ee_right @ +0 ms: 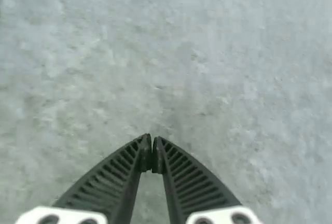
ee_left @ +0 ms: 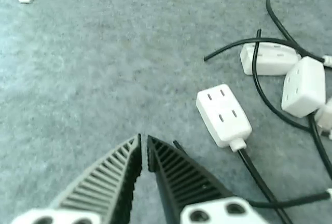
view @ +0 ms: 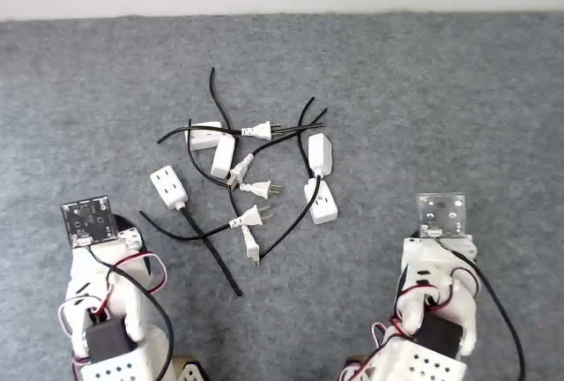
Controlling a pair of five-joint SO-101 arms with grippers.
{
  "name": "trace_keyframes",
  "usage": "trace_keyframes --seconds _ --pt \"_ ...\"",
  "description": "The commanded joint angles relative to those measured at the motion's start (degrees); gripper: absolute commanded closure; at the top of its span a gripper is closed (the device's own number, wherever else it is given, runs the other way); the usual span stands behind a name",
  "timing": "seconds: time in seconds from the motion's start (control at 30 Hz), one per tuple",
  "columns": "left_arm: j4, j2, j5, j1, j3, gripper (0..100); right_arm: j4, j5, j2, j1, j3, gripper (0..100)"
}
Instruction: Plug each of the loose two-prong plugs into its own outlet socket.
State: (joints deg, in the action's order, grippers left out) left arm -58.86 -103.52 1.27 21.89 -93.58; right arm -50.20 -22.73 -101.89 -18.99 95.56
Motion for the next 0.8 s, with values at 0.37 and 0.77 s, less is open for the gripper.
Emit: trace_keyframes --seconds 0.37,0.77 --pt "-22.86 -0.44 0.53 0.26 25.01 80 -12.35 2.37 -0.13 3.74 -13.89 98.3" --pt "-23.56 34.9 3.78 -5.71 44.88 80 -6.73 3.78 13.41 13.76 -21.63 98.3"
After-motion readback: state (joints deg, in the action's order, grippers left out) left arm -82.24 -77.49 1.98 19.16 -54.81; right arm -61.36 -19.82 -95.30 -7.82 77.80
